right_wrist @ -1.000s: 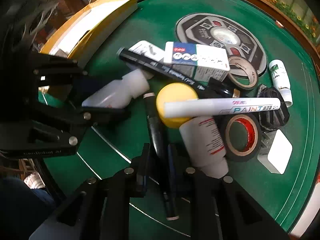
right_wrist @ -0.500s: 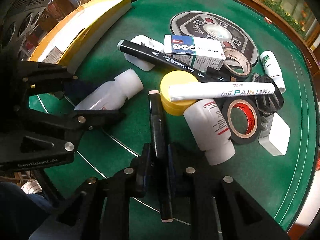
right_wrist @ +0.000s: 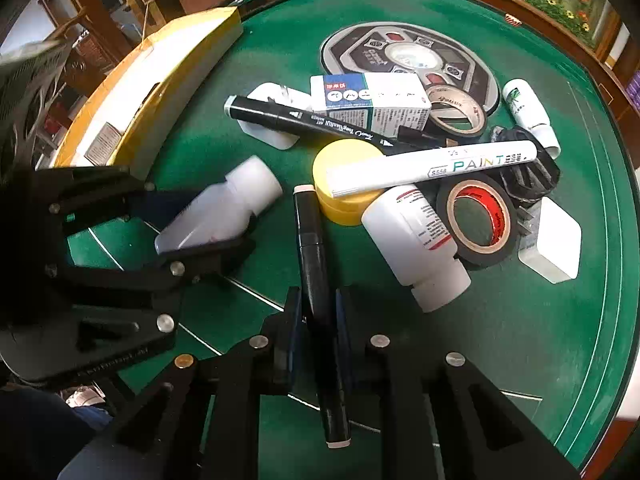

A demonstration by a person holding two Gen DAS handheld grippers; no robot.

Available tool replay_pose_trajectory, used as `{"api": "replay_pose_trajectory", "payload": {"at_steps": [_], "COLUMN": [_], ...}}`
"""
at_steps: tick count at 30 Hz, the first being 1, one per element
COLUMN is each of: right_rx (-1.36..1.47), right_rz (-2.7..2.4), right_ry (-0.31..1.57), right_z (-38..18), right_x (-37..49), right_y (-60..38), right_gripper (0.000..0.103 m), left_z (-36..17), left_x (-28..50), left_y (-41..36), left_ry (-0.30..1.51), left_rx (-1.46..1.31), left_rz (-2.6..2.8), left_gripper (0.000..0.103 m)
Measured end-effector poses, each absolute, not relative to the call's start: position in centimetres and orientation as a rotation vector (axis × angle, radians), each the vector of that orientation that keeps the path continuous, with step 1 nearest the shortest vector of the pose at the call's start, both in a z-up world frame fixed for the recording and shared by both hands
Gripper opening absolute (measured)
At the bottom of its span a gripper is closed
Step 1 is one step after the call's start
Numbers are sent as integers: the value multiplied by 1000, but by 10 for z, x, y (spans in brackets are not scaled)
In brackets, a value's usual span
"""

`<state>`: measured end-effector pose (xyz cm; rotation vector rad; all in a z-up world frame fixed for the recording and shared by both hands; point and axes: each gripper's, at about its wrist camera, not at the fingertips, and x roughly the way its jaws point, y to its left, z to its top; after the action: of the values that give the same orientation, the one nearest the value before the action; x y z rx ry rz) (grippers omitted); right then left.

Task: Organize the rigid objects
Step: 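Carry the bottle and marker to the white tray and open both grippers there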

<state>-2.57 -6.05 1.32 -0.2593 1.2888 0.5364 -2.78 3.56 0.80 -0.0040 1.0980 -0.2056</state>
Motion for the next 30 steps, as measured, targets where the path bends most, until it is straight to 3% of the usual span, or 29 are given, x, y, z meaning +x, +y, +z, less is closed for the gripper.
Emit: {"api": "replay_pose_trajectory", "payload": {"at_steps": [13, 30], "right_rx": [-113, -131], "right_rz": [556, 752], "right_ry": [1249, 1135], "right_z": [42, 92], "right_x": [-22, -8], "right_y": [-61, 31], "right_gripper": [15, 15], "left_z": [54, 87], "left_x": [-49, -93], "left_y": [80, 187], "left_ry": [988, 873], "left_rx": [-122, -219], "left_rz": [-152, 113], "left_gripper": [36, 36]}}
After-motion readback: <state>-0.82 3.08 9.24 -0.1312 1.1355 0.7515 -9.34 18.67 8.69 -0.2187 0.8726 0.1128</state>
